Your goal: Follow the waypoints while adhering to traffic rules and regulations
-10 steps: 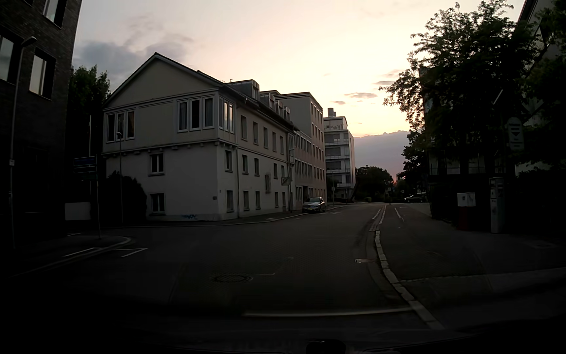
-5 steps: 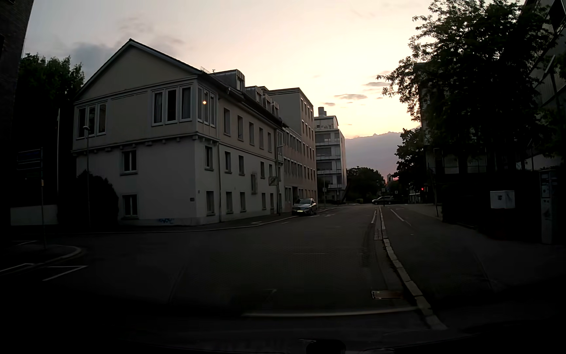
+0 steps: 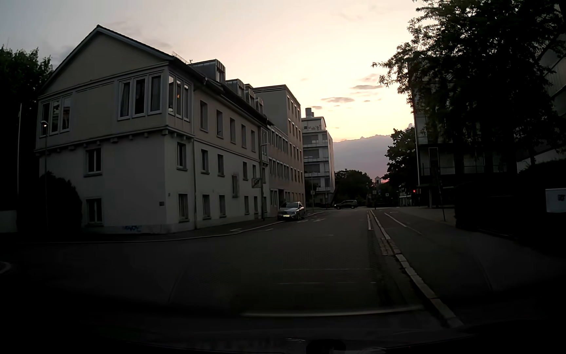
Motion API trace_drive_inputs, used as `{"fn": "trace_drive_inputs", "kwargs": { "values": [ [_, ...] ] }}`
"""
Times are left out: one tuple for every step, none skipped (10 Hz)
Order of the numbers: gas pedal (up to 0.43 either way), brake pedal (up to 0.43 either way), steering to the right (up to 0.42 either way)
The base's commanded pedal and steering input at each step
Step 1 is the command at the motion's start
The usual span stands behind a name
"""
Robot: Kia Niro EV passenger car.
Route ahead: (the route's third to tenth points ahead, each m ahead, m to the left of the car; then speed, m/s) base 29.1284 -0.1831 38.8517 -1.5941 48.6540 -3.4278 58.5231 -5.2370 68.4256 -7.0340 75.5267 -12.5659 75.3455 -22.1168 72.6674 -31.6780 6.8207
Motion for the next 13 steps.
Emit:
{"fn": "trace_drive_inputs", "kwargs": {
  "values": [
    [0.079,0.000,0.050],
    [0.079,0.000,0.050],
    [0.079,0.000,0.050],
    [0.087,0.000,0.052],
    [0.087,0.000,0.053],
    [0.087,0.000,0.053],
    [0.087,0.000,0.051],
    [0.087,0.000,0.051],
    [0.087,0.000,0.051],
    [0.079,0.000,0.050],
    [0.059,0.000,0.049],
    [0.059,0.000,0.049],
    [0.059,0.000,0.048]
  ]
}}
